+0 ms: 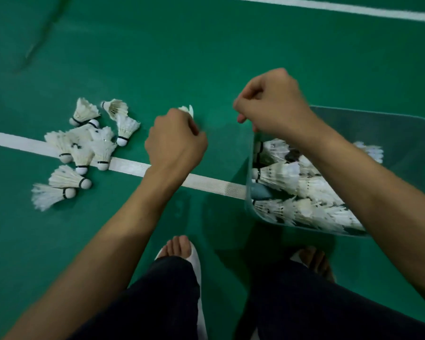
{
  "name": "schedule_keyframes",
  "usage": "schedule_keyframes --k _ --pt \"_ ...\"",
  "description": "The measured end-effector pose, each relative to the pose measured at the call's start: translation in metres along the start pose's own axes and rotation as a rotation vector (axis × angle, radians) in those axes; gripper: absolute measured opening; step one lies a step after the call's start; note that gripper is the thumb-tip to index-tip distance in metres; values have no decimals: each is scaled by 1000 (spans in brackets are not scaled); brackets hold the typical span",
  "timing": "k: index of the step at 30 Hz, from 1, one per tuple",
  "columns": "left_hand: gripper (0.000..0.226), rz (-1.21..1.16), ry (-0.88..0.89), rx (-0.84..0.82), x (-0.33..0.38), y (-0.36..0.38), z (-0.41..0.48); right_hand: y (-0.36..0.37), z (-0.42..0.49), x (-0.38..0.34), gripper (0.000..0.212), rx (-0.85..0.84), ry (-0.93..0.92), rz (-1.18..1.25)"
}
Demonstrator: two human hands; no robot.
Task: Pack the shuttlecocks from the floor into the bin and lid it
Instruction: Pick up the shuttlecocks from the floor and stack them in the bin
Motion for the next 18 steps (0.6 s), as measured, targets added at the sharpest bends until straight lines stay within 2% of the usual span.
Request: schedule_keyframes --k 2,4,7,10,13,16,18 --pt "13 -27 -113 -30 -49 13 3 39 22 -26 20 -68 -37 -126" --pt "23 -22 -196 -17 -94 23 3 83 44 -43 25 -208 -42 -301" --pt "46 145 -272 100 -146 23 8 143 70 -51 29 -384 -66 -600" --pt "60 244 -330 219 -175 17 24 181 89 -56 35 -444 -178 -798" --pt "59 280 -298 228 -189 23 49 199 102 -50 46 -499 -194 -925" --pt "51 337 -277 195 -198 29 65 214 116 -42 34 -510 -207 -993" --pt "37 325 -245 243 -201 26 69 221 123 -35 33 -502 -168 -992"
Point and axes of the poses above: each hand's wrist, its own z-axis towards the middle knuckle, its own y-axis out of the palm, x = y × z, the point moved 8 cm from there along z, towards the middle knuckle, and after that the axes turned 11 degrees about y, right-handed, at the moved point
